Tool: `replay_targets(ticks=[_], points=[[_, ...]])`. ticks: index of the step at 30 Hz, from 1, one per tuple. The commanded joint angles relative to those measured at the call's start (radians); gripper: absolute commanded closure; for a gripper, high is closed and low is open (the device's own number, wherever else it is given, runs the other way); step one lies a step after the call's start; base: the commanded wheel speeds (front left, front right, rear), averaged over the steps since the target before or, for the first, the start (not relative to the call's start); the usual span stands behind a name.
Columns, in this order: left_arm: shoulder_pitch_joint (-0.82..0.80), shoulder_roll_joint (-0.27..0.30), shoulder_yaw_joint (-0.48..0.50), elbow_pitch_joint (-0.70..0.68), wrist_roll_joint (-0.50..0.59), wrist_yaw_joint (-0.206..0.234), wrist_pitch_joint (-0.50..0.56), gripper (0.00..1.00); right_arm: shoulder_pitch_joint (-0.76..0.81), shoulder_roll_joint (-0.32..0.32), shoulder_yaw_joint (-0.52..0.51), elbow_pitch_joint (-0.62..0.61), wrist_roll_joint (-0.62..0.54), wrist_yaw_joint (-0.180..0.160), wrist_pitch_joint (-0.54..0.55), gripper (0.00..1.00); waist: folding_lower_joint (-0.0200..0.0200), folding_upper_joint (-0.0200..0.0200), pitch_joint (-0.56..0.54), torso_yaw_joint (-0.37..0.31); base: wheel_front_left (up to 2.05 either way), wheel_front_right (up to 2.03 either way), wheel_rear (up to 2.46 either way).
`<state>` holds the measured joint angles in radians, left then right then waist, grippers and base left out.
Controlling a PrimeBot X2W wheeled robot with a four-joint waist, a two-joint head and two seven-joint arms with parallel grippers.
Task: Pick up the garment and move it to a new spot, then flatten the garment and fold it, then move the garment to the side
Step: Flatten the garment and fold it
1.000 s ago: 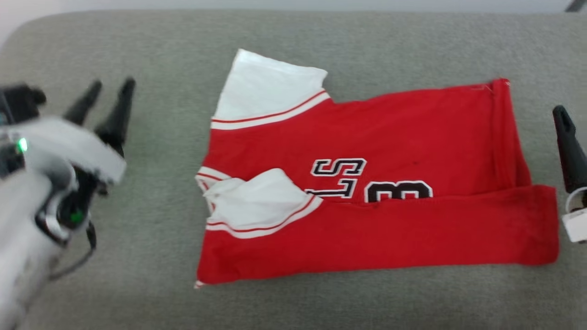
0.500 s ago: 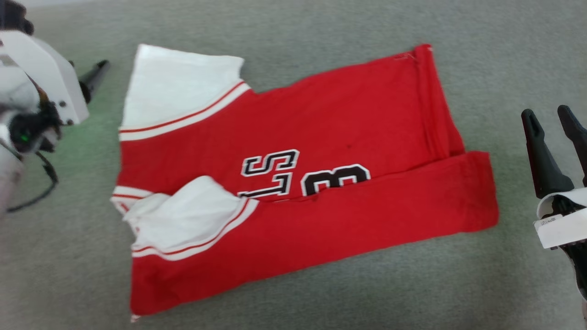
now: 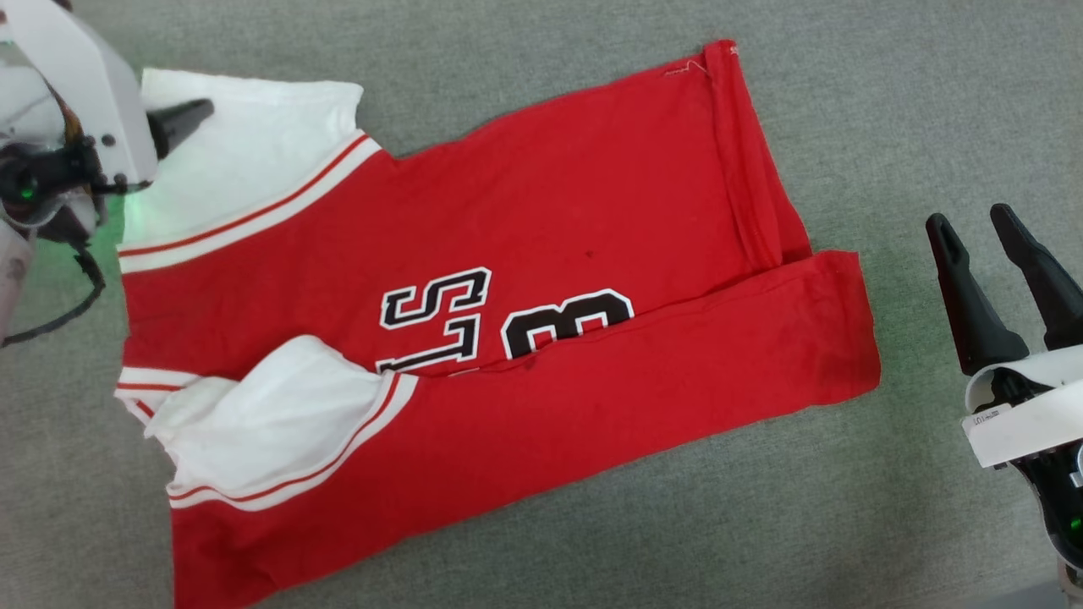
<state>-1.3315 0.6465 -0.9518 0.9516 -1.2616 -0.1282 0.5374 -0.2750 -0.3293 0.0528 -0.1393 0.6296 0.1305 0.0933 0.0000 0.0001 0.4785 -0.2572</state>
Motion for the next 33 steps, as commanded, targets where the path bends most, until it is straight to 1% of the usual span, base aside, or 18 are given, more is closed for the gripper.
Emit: replay_targets(ticks=[1,2,3,4,8,10,13,16,17,19,21,24,27,30,33], points=[[-0.001,-0.003,-0.006,-0.005,-0.009,-0.003,0.008,0.00,-0.009,-0.002,0.001,0.000,0.012,0.000,0.004,0.00,0.0000,-0.0001,0.005,-0.003,0.00,0.00,0.00],[0.000,-0.004,-0.011,-0.010,-0.012,-0.003,0.012,0.09,-0.011,-0.004,0.002,0.002,0.013,0.000,0.005,0.00,0.0000,-0.0001,0.005,-0.002,0.00,0.00,0.00],[0.001,-0.006,-0.016,-0.017,-0.016,-0.003,0.020,0.64,-0.017,-0.006,0.004,0.002,0.015,0.000,0.008,0.00,0.0000,-0.0001,0.006,0.000,0.00,0.00,0.00],[0.003,-0.008,-0.021,-0.021,-0.021,-0.003,0.025,1.00,-0.024,-0.010,0.010,0.000,0.015,0.000,0.017,0.00,0.0000,-0.0001,0.007,0.002,0.00,0.00,0.00],[-0.001,-0.005,-0.028,-0.043,-0.036,-0.003,0.021,1.00,-0.100,-0.033,0.036,0.003,0.016,0.000,0.082,0.00,0.0000,-0.0001,0.010,0.010,0.00,0.00,0.00],[-0.006,0.004,-0.036,-0.056,-0.038,-0.003,0.017,1.00,-0.173,-0.051,0.075,0.014,0.004,0.000,0.152,0.00,0.0000,-0.0001,0.013,0.015,0.00,0.00,0.00],[-0.019,0.001,-0.044,-0.070,-0.045,-0.003,0.015,1.00,-0.310,-0.084,0.148,0.070,-0.002,0.000,0.304,0.00,0.0000,-0.0001,0.022,0.032,0.00,0.00,0.00],[-0.036,-0.011,-0.056,-0.086,-0.047,-0.003,0.006,1.00,-0.459,-0.098,0.206,0.169,0.028,0.000,0.472,0.00,0.0000,-0.0001,0.036,0.058,0.00,0.00,0.00],[-0.042,-0.016,-0.061,-0.093,-0.041,-0.003,-0.004,1.00,-0.505,-0.086,0.201,0.213,0.052,0.000,0.525,0.00,0.0000,-0.0001,0.040,0.068,0.00,0.00,0.00],[-0.048,-0.023,-0.072,-0.103,-0.037,-0.003,-0.014,1.00,-0.590,-0.082,0.210,0.295,0.074,0.000,0.630,0.00,0.0000,-0.0001,0.048,0.086,0.00,0.00,0.00],[-0.059,-0.032,-0.078,-0.117,-0.047,-0.003,-0.020,1.00,-0.668,-0.069,0.210,0.375,0.081,0.000,0.701,0.00,0.0000,-0.0001,0.062,0.101,0.00,0.00,0.00],[-0.081,-0.044,-0.080,-0.134,-0.063,-0.003,-0.026,1.00,-0.757,-0.059,0.216,0.492,0.048,0.000,0.756,0.00,0.0000,-0.0001,0.092,0.129,0.00,0.00,0.00],[-0.100,-0.052,-0.086,-0.141,-0.074,-0.003,-0.029,1.00,-0.820,-0.042,0.248,0.590,0.016,0.000,0.793,0.00,0.0000,-0.0001,0.121,0.149,0.00,0.00,0.00],[-0.114,-0.060,-0.098,-0.147,-0.079,-0.001,-0.037,1.00,-0.870,-0.035,0.263,0.684,-0.035,0.000,0.779,0.00,0.0000,-0.0001,0.138,0.161,0.00,0.00,0.00],[-0.118,-0.063,-0.108,-0.158,-0.088,-0.001,-0.048,1.00,-0.884,-0.005,0.296,0.760,-0.068,0.000,0.777,0.00,0.0000,-0.0001,0.148,0.167,0.00,0.00,0.00]])
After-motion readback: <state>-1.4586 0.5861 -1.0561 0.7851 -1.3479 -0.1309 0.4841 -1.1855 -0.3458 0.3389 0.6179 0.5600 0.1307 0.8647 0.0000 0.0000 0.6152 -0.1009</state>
